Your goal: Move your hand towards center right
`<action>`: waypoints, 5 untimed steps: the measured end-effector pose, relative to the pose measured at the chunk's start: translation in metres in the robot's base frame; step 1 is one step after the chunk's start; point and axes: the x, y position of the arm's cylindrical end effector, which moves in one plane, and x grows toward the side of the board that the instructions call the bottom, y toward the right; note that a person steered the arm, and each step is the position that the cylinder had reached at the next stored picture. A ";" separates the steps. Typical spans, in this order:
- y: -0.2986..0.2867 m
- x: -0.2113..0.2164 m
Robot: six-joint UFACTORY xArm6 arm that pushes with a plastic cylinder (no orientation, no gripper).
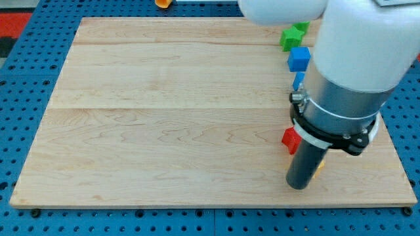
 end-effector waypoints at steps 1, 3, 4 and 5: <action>-0.026 0.025; -0.044 0.031; -0.065 0.008; -0.067 -0.078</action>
